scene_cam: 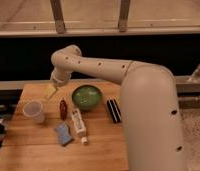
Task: Place the pepper on the white sponge
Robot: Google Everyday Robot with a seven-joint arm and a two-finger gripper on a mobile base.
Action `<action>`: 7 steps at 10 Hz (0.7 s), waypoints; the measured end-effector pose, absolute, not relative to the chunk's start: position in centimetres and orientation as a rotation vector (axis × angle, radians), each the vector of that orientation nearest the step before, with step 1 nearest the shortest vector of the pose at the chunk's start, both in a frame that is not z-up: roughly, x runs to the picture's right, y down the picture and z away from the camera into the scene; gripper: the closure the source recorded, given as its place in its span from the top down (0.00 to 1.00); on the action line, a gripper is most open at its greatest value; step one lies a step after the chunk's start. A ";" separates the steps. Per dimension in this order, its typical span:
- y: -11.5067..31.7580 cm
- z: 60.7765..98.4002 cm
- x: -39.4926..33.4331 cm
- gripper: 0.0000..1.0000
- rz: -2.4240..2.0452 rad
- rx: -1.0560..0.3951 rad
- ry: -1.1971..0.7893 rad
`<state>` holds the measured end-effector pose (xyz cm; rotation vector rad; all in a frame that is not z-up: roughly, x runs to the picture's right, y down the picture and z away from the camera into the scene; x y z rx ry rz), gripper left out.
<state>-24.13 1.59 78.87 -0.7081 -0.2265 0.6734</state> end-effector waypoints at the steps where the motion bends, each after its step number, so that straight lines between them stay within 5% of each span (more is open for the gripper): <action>1: 2.6 79.8 -25.2 0.80 0.654 -0.719 -0.225; 7: 2.8 80.1 -24.5 0.80 0.660 -0.710 -0.177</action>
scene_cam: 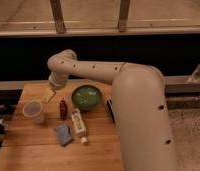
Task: Place the pepper on the white sponge
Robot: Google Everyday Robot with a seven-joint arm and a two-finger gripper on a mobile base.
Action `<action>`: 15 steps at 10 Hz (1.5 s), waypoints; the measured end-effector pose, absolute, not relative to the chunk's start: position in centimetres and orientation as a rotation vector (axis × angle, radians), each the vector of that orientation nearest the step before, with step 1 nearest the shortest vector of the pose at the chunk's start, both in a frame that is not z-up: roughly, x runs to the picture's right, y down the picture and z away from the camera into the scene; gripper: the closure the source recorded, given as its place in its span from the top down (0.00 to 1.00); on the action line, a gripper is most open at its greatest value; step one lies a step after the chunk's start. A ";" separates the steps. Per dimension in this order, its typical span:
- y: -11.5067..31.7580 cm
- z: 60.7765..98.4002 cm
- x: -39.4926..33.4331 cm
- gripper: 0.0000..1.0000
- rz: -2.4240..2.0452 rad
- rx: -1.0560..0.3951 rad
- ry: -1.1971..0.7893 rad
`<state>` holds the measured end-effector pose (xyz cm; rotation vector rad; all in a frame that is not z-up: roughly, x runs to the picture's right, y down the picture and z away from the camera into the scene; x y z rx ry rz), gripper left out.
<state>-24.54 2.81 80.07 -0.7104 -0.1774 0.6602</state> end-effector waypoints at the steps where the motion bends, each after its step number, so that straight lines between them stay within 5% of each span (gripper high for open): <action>1: 3.8 80.6 -24.3 0.80 0.667 -0.720 -0.139; 6: 8.4 85.4 -21.4 0.80 0.748 -0.790 -0.022; 15: 9.0 84.3 -24.3 0.80 0.706 -0.817 -0.050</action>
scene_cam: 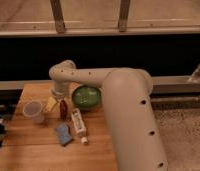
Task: Place the pepper on the white sponge
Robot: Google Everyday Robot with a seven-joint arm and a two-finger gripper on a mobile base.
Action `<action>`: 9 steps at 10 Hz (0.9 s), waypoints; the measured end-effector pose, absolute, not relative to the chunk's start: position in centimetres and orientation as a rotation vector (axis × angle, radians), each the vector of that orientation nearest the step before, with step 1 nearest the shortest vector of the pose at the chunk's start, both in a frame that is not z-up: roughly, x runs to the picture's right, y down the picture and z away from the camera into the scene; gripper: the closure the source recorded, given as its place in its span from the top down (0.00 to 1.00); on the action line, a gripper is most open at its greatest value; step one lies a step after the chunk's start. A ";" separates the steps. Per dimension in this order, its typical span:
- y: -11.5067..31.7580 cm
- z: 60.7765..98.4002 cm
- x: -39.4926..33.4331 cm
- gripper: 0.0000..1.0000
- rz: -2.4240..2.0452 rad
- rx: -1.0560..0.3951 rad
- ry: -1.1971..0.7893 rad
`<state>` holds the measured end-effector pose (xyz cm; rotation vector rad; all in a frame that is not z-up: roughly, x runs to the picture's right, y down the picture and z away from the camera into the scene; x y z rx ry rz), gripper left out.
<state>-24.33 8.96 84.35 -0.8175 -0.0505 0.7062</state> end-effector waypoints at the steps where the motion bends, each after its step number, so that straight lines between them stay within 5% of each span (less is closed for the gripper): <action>1: 9.2 84.5 -24.6 0.80 0.700 -0.825 -0.050; 9: 13.8 88.2 -24.4 0.80 0.707 -0.919 0.026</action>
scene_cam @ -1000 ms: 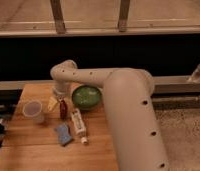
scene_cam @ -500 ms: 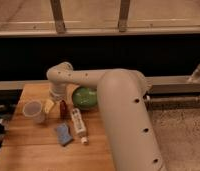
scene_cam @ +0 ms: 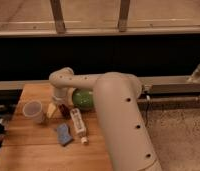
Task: Place the pepper on the white sponge
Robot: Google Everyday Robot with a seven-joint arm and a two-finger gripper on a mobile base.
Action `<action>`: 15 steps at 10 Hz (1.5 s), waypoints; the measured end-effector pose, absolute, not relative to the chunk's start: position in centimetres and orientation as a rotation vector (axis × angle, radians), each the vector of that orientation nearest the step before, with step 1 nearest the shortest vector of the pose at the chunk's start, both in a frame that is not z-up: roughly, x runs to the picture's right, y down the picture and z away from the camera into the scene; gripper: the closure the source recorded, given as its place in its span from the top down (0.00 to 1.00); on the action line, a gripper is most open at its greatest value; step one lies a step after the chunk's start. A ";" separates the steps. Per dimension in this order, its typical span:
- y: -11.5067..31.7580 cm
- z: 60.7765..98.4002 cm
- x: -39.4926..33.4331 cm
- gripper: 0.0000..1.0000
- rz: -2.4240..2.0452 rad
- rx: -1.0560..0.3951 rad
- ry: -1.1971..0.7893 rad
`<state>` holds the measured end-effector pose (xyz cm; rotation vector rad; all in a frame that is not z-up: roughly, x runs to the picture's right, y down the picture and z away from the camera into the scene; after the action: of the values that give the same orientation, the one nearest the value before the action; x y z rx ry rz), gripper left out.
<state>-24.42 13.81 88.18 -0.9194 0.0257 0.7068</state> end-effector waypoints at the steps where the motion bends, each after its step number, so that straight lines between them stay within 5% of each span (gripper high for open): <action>1: 14.2 88.6 -24.1 0.78 0.716 -0.924 0.037; 9: 14.4 88.0 -24.5 0.03 0.696 -0.869 0.037; 15: 9.0 83.4 -22.8 0.00 0.721 -0.832 -0.146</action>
<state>-22.84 9.03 83.37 -0.8324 -0.1456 0.7209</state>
